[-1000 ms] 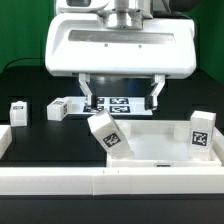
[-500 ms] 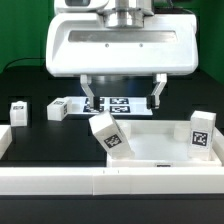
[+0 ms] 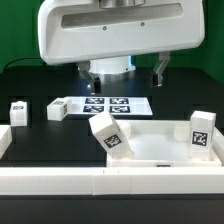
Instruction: Assemble square table
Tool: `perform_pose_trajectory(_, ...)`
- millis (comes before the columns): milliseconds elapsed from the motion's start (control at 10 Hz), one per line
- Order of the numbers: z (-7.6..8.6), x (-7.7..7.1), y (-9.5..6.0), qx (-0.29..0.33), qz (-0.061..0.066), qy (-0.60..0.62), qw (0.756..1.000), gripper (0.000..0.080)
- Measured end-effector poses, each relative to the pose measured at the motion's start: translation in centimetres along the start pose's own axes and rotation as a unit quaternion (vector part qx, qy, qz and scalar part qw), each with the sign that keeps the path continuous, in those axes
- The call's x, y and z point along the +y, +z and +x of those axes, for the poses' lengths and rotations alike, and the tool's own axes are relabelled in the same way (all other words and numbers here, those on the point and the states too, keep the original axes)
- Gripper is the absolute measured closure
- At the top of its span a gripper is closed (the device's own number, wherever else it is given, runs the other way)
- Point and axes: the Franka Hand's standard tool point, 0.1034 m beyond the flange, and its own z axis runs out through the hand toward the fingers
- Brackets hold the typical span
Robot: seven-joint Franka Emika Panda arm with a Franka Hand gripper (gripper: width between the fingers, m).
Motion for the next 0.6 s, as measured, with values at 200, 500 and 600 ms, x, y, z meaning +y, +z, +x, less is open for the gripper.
perform_pose_trajectory(200,0.0,-0.1,0.2,-0.031,0.007,-0.002,0.999,0.015)
perform_pose_trajectory(500,-0.8,3.2,1.0,-0.077,0.028,0.022,0.996,0.015)
perform_pose_trajectory(600,-0.7,3.3,1.1,-0.076,0.028,0.028,0.996,0.015)
